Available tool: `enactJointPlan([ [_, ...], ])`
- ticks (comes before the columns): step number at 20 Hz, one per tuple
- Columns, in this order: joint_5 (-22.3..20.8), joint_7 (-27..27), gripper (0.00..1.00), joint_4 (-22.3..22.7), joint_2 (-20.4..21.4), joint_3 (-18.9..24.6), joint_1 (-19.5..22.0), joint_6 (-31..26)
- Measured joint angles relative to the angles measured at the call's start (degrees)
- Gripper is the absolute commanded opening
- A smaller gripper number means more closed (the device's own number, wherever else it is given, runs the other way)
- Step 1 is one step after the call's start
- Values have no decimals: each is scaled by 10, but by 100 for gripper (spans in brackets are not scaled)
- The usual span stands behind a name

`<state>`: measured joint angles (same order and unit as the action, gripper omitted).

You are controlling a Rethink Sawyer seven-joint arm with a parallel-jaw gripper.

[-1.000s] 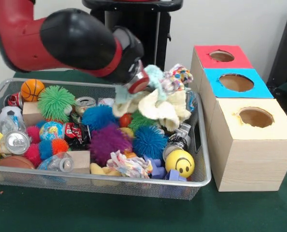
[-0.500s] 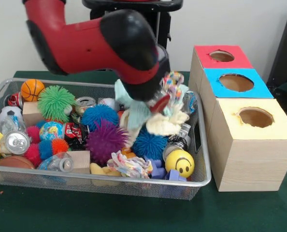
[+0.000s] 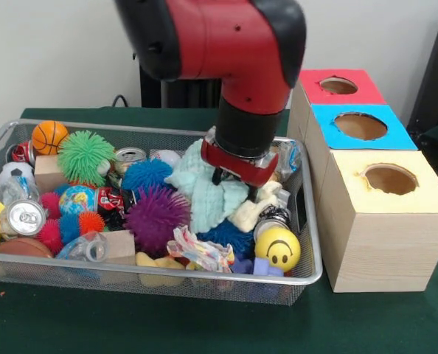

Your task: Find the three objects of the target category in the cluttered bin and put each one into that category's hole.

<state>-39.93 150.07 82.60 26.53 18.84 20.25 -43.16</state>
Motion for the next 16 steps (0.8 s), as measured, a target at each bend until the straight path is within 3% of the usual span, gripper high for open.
enactJointPlan([
  [3,-13,0,100,-6,8,-6,-14,0],
  [7,6,0,100,-7,16,-5,-5,1],
  [16,92,0,100,-13,53,22,62,-12],
])
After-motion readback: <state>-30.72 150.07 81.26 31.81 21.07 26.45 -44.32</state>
